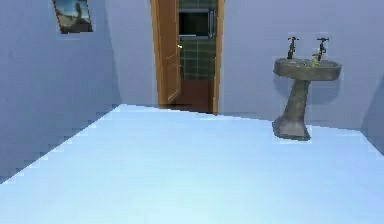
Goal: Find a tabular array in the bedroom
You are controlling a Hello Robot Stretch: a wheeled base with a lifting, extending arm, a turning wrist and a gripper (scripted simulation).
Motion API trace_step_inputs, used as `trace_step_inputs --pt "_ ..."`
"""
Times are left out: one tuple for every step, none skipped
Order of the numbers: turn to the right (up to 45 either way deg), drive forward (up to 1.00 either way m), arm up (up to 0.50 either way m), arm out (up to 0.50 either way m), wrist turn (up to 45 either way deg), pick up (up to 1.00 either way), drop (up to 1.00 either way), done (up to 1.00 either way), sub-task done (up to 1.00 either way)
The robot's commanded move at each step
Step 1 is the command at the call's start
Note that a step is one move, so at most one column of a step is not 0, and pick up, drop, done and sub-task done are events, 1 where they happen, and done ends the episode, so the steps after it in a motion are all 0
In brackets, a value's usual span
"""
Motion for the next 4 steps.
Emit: trace_step_inputs --pt "45.0 0.0 0.0 0.0 0.0 0.0 0.0 0.0 0.0" --pt "30.0 0.0 0.0 0.0 0.0 0.0 0.0 0.0 0.0" --pt "0.0 1.0 0.0 0.0 0.0 0.0 0.0 0.0 0.0" --pt "6.0 0.0 0.0 0.0 0.0 0.0 0.0 0.0 0.0"
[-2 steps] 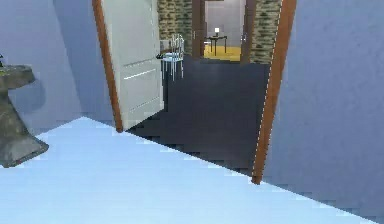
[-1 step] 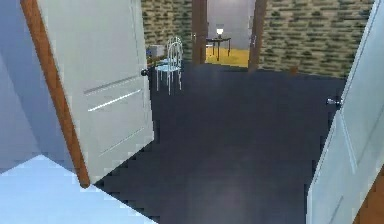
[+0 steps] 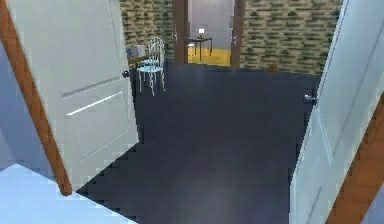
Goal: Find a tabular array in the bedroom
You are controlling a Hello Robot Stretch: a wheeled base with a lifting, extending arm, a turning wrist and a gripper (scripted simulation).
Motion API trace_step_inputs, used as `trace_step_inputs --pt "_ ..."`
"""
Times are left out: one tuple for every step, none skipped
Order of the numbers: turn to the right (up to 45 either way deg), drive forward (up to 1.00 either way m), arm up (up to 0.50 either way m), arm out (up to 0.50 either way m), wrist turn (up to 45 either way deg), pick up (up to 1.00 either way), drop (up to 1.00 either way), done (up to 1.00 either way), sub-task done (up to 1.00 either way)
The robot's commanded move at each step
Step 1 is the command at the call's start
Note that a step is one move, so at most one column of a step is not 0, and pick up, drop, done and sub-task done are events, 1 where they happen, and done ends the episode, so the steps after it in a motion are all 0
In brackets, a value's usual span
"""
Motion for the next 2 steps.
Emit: trace_step_inputs --pt "0.0 0.55 0.0 0.0 0.0 0.0 0.0 0.0 0.0" --pt "3.0 0.0 0.0 0.0 0.0 0.0 0.0 0.0 0.0"
